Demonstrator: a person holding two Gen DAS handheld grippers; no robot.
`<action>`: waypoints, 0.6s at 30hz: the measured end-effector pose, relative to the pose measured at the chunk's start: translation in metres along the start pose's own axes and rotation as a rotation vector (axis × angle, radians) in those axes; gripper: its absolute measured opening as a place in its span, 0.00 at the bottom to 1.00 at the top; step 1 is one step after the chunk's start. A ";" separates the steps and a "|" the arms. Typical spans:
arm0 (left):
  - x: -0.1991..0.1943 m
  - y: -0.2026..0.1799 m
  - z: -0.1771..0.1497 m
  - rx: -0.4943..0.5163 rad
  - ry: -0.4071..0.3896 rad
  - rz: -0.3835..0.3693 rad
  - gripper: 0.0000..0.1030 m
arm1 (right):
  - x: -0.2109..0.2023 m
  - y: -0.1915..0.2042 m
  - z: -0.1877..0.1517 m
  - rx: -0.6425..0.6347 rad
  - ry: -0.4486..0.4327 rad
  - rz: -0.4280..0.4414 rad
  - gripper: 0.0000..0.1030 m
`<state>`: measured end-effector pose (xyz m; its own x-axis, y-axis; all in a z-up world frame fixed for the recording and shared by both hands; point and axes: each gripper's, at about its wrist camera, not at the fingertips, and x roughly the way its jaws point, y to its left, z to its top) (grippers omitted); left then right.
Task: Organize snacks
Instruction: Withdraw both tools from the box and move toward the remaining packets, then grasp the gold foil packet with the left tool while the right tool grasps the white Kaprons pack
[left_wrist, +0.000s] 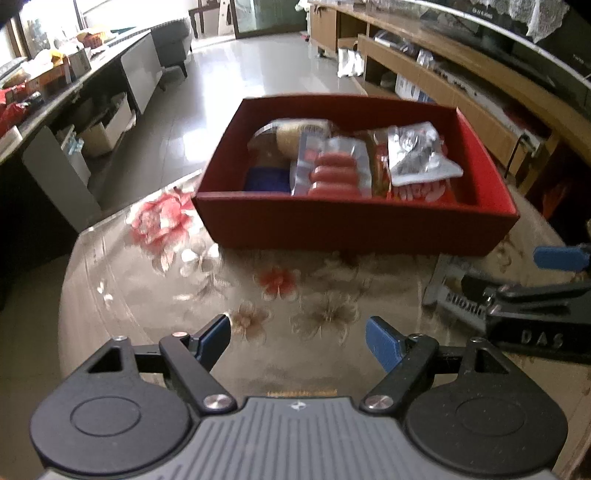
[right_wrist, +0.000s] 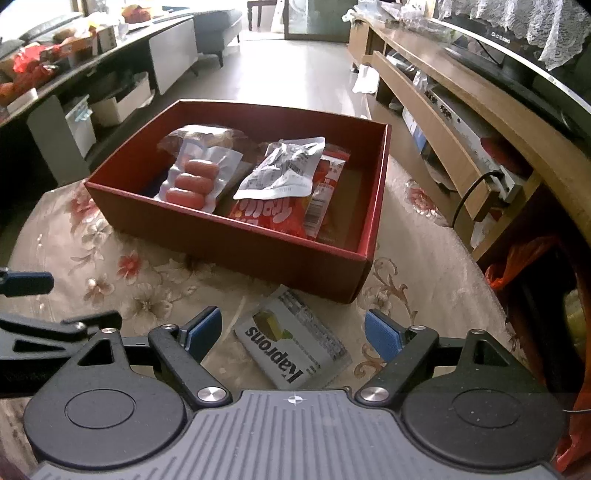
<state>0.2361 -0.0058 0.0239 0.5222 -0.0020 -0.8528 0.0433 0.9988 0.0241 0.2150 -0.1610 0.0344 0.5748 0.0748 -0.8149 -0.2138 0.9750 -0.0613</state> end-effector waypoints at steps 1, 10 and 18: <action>0.002 0.000 -0.003 0.001 0.012 -0.001 0.82 | 0.001 0.000 0.000 -0.004 0.004 0.001 0.86; 0.024 0.009 -0.025 -0.006 0.102 0.013 0.82 | 0.012 -0.003 -0.007 -0.025 0.053 0.016 0.87; 0.037 0.019 -0.032 -0.074 0.180 -0.033 0.81 | 0.021 -0.005 -0.006 -0.012 0.080 0.051 0.87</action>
<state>0.2287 0.0149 -0.0237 0.3608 -0.0326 -0.9321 -0.0080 0.9992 -0.0381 0.2232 -0.1654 0.0137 0.4981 0.1064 -0.8606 -0.2509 0.9677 -0.0256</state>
